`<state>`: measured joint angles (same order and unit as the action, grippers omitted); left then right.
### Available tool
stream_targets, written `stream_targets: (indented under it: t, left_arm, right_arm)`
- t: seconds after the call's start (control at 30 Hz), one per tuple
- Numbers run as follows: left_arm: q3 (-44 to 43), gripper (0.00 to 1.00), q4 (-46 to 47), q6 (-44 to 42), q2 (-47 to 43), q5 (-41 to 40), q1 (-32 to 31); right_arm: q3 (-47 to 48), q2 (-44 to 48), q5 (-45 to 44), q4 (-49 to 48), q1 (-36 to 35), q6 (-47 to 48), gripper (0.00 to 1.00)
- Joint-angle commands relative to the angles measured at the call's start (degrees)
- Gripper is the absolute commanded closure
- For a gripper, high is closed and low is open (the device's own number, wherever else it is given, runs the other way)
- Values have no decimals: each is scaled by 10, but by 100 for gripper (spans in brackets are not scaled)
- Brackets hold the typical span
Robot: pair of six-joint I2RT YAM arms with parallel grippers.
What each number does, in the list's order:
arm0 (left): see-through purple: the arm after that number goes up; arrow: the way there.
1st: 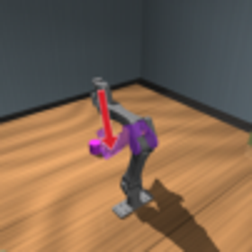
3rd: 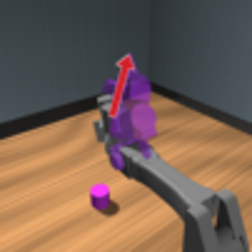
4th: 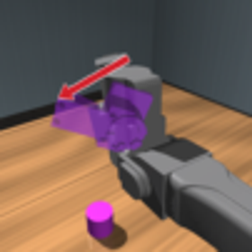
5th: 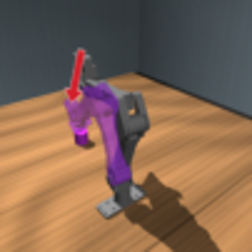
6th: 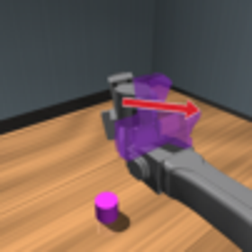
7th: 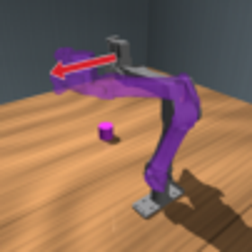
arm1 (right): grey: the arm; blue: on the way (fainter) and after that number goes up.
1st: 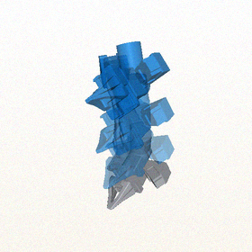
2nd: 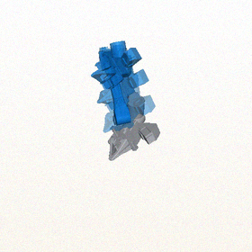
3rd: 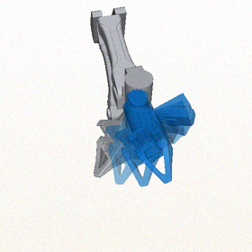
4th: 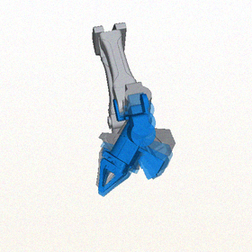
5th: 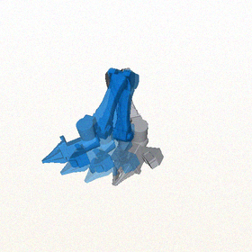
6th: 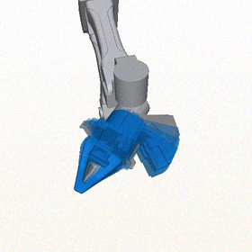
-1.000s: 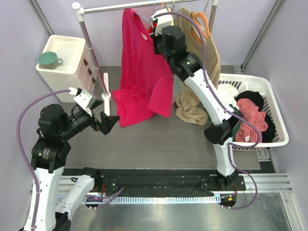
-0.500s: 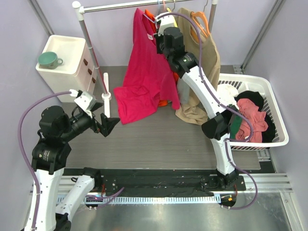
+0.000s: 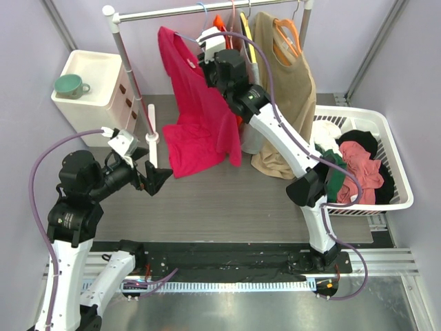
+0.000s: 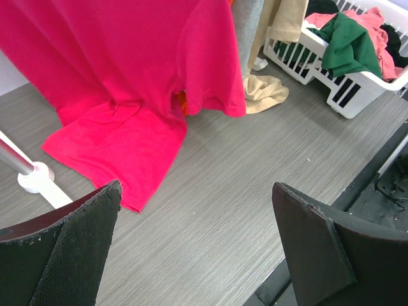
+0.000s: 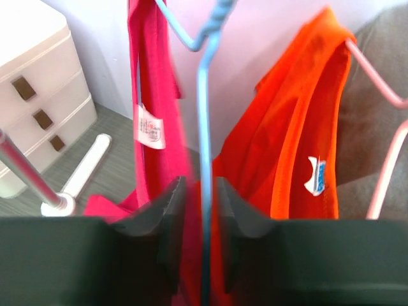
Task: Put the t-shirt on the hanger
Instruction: Place the hanger at the clothesline, then reset both arms
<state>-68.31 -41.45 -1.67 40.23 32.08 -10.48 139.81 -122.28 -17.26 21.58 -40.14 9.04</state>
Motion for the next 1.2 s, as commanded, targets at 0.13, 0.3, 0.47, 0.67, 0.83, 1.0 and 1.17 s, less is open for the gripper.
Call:
stream_targets:
  t: [0.13,0.3,0.47,0.67,0.83,1.0,1.17]
  left_arm:
    - [-31,0,-52,-10,4,-33,3]
    - [-55,0,-102,14,35,-48,2]
    - [-98,0,-155,54,80,-58,2]
    - [-136,0,-177,55,100,-99,9]
    - [-151,0,-240,26,120,-150,12]
    - [-99,0,-265,45,118,-234,12]
    - [-50,0,-260,37,88,-268,12]
  right_arm:
    - [-1,62,32,-8,-6,-2,22]
    - [-72,166,66,11,-10,-14,0]
    - [-128,294,98,54,-14,-6,0]
    - [-219,450,91,123,-14,24,0]
    - [-347,584,57,180,-14,26,0]
    - [-521,735,91,203,57,-7,0]
    - [-648,829,134,224,104,-24,0]
